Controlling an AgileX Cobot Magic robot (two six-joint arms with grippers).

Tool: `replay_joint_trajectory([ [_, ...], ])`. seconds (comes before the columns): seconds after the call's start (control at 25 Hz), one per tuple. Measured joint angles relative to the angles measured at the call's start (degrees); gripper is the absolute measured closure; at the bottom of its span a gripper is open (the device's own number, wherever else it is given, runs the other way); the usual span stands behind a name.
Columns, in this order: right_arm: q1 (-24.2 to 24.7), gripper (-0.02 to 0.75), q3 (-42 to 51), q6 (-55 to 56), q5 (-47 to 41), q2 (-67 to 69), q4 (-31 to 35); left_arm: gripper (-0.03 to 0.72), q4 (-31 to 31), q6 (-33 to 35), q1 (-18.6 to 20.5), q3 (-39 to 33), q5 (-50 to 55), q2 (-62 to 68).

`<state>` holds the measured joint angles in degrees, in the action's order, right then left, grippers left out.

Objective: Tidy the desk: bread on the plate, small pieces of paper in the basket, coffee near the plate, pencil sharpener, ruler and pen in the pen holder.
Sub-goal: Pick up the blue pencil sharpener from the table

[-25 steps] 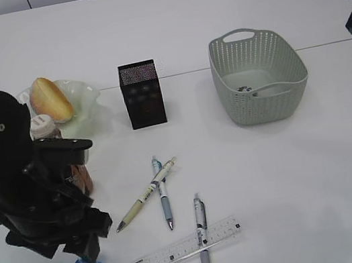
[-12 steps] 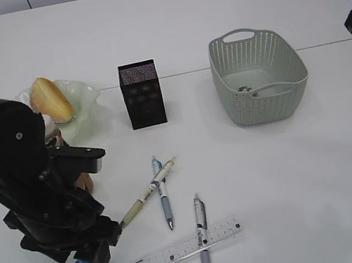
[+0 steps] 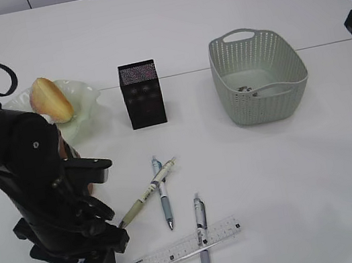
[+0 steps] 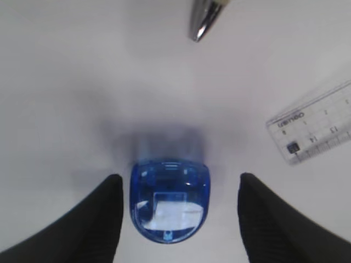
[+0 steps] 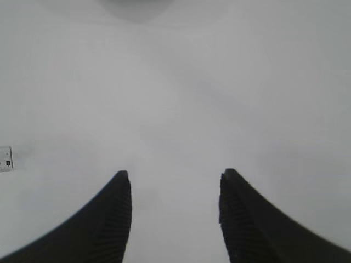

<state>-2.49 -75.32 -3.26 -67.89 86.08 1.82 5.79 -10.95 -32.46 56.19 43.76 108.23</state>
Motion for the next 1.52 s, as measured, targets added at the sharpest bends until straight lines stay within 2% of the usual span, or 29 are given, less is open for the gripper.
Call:
replay_joint_trajectory([
  [0.48, 0.00, 0.358, 0.00, 0.00, 0.00, 0.00, 0.00, 0.225, 0.10, 0.00, 0.00, 0.00, -0.20, 1.07],
  [0.52, 0.00, 0.358, 0.00, 0.00, 0.00, 0.00, 0.00, 0.165, 0.10, 0.13, 0.00, 0.00, -0.28, 1.07],
  [0.6, 0.00, 0.358, 0.00, 0.00, 0.00, 0.00, 0.00, 0.202, 0.10, 0.13, 0.00, 0.00, -0.35, 1.07],
  [0.72, 0.00, 0.358, 0.00, 0.00, 0.04, 0.00, 0.00, 0.063, 0.04, 0.17, 0.00, 0.00, -0.42, 1.19],
  [0.76, 0.00, 0.358, 0.00, 0.00, 0.04, 0.00, 0.00, 0.138, -0.12, 0.17, 0.00, 0.00, -0.42, 1.27],
  [0.88, 0.00, 0.358, 0.00, 0.00, 0.04, 0.00, 0.00, 0.244, -0.37, 0.17, 0.00, 0.00, -0.42, 1.41],
  [0.92, 0.00, 0.358, 0.00, 0.00, 0.04, 0.00, 0.00, 0.239, -0.52, 0.17, 0.00, 0.00, -0.42, 1.41],
  [0.96, 0.00, 0.358, 0.00, 0.00, 0.04, 0.00, 0.00, 0.197, -0.52, 0.29, 0.00, 0.00, -0.49, 1.41],
  [1.04, 0.00, 0.358, 0.00, 0.00, 0.04, 0.00, 0.00, 0.251, -0.52, 0.29, 0.00, 0.00, -0.49, 1.41],
  [1.12, 0.00, 0.358, 0.00, 0.00, 0.04, 0.00, 0.00, 0.272, -0.52, 0.29, 0.00, 0.00, -0.49, 1.41],
  [1.52, 0.00, 0.358, 0.00, 0.00, 0.13, 0.00, 0.00, 0.278, -0.52, 0.29, 0.00, 0.00, -0.49, 1.41],
])
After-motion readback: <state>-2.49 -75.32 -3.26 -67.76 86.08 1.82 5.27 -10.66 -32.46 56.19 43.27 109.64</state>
